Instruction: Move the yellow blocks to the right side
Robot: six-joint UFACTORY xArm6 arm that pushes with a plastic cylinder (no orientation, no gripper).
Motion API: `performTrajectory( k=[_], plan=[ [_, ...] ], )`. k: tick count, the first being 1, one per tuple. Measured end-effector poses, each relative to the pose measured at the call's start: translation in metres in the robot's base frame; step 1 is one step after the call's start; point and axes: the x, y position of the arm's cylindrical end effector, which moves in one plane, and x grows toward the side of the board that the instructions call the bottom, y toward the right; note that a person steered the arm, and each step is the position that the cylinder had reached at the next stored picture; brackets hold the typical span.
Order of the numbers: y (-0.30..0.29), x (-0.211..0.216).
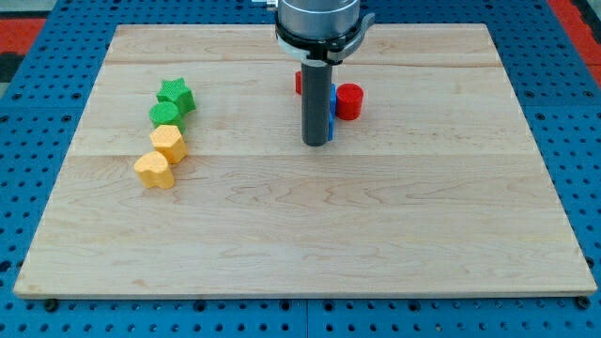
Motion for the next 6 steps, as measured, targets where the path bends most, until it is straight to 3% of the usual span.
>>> performTrajectory(
  k=[1, 2, 3, 4, 5, 6],
  plan=[
    [0.004, 0.001],
    [-0.014, 0.053],
    [-0.093, 0.090],
    [-0.211, 0.074],
    [-0.246, 0.033],
    [-0.206, 0.017]
  ],
)
